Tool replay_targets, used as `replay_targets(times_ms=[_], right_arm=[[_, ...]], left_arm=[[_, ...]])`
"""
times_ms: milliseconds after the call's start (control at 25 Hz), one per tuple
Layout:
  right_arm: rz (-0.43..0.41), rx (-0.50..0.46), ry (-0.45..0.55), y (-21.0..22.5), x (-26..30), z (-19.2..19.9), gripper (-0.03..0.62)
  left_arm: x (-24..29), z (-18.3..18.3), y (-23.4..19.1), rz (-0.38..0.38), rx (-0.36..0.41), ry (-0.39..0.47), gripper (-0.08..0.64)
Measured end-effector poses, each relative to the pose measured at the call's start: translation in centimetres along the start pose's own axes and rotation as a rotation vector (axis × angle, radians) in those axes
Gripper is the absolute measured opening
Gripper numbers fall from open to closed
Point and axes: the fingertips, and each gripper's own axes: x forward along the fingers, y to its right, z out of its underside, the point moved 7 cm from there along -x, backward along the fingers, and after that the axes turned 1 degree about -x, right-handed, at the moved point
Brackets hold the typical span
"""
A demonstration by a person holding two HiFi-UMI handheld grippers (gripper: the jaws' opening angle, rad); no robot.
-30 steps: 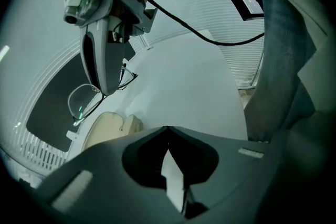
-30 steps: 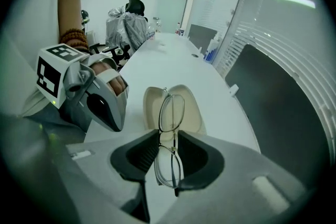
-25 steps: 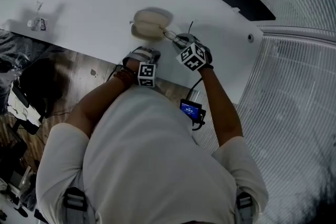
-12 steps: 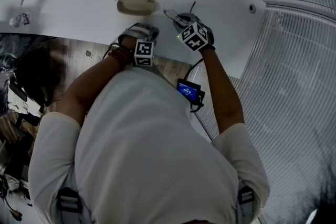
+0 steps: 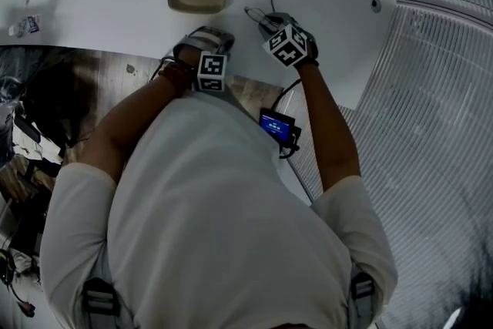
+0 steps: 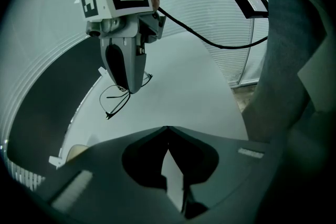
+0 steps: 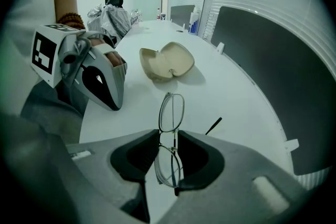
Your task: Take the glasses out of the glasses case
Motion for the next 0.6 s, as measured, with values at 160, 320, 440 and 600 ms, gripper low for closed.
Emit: replay_targets(times_ms=[160,320,440,600], right_arm=[[-0.006,-0.001,-0.007,0.1,0.4,0.3,0.11],[-0.014,-0.003,-0.011,0.2,0.8,0.2,0.11],[-0.021,-0.003,-0.016,0.3,1.1,0.4,0.11],[-0.034,-0.003,-0.024,0.3,1.6,0.6,0.11]], left_arm=[[0.2,0.0,-0.2,-0.002,-0.004,-0.005,0.003],[0.2,0.3,-0.3,0.0,-0.012,-0.01,0.003],[0.2,0.4,-0.4,0.001,-0.017,-0.016,0.003],[0.1,0.6,-0.4,0.001,-0.024,-0.02,0.003]])
